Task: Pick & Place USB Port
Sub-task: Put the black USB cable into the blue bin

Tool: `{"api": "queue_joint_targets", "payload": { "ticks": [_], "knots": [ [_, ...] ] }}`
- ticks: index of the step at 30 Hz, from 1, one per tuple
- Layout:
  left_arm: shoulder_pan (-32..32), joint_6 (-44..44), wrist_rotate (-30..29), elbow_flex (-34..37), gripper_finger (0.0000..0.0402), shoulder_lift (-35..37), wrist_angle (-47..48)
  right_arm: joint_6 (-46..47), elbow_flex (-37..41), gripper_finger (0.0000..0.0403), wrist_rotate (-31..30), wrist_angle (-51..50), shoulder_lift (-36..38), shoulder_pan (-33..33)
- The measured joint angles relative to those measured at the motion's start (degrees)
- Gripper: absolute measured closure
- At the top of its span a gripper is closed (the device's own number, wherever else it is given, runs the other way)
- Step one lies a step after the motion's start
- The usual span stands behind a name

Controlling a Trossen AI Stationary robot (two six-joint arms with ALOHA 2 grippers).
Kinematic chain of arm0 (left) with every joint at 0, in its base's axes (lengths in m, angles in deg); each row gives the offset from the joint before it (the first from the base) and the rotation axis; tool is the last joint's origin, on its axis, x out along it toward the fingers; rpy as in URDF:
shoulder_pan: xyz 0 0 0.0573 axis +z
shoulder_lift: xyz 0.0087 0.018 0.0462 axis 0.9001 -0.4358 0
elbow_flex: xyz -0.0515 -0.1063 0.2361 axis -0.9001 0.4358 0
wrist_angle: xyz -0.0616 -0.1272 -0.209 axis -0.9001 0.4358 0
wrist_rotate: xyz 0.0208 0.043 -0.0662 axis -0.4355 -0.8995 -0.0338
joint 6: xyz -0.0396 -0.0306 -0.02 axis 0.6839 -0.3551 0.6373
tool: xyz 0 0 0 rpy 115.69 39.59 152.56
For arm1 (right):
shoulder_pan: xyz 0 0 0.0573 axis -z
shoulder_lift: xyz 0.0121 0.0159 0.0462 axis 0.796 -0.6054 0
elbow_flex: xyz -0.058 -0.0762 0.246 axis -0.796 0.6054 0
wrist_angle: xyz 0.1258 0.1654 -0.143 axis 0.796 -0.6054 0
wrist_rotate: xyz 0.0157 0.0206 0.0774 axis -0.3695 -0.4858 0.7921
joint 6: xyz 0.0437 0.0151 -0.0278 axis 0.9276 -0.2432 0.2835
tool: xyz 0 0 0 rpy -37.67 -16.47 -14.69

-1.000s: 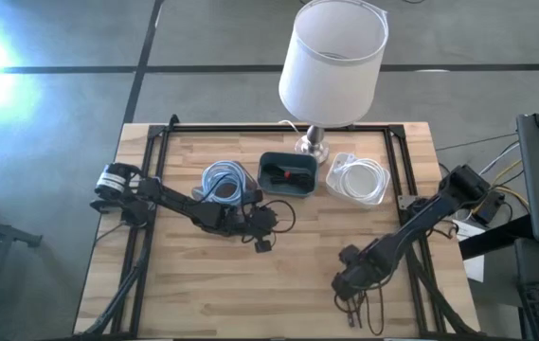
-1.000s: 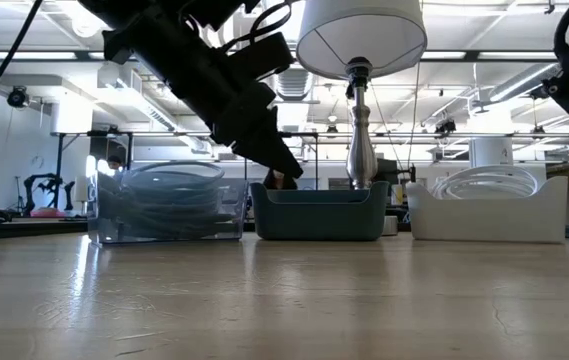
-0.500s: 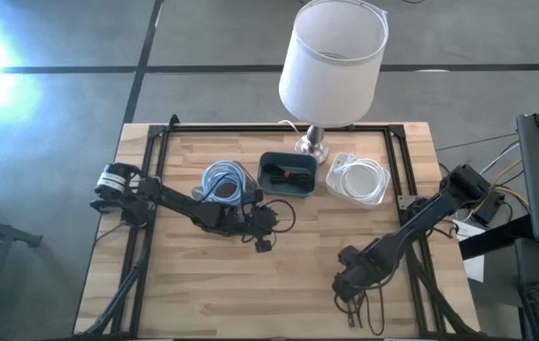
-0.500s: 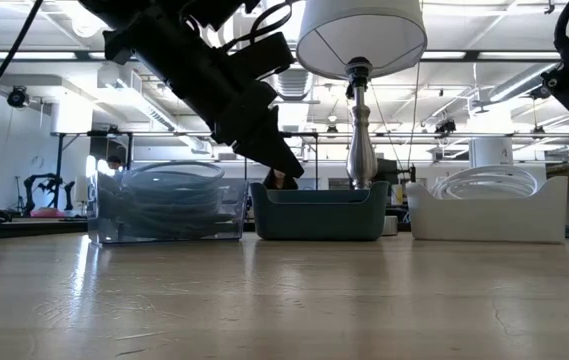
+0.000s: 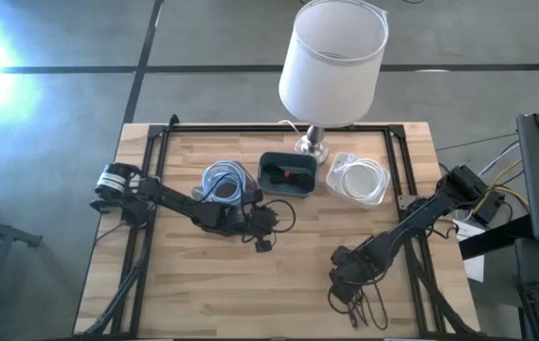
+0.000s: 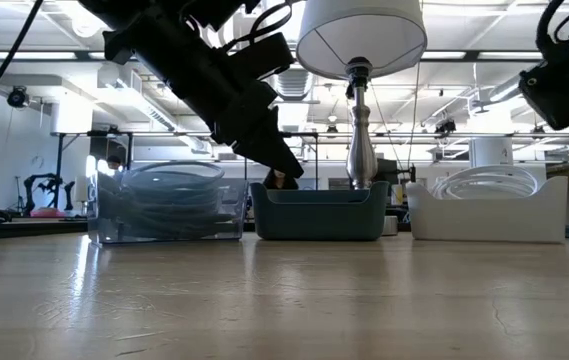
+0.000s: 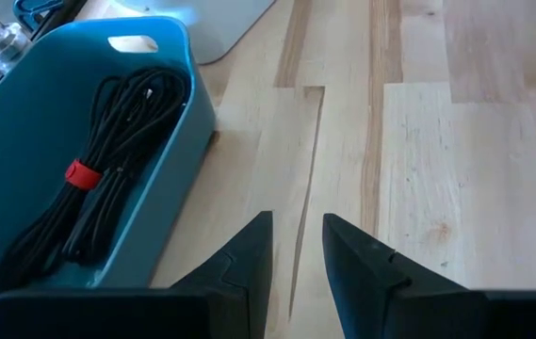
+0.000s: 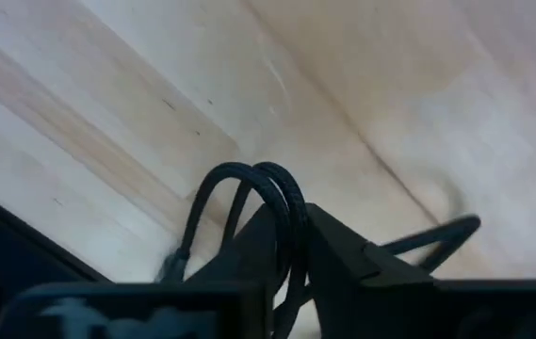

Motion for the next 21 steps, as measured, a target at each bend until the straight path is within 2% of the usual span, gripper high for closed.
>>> {"api": "queue_joint_targets", "payload": {
  "ticks": [3,14,17,21],
  "knots": [
    [0.0,0.0,0.02,0.0,0.0301,0.0,0.0,-3.61,0.0,0.0379,-0.17,-0.15,0.12,1.0],
    [-0.15,-0.64,0.15,-0.48,0.0308,0.92,0.18,-15.44,0.0,0.0371,-3.08,0.34,0.65,6.71],
    [-0.15,-1.47,0.08,-0.57,0.0315,3.07,1.79,-20.96,-0.91,0.0372,-4.37,0.28,0.96,8.39],
    [-0.13,-1.52,-0.25,-0.57,0.0322,7.24,4.63,-32.85,-5.81,0.0372,-9.36,0.39,1.31,10.94]
  ]
}}
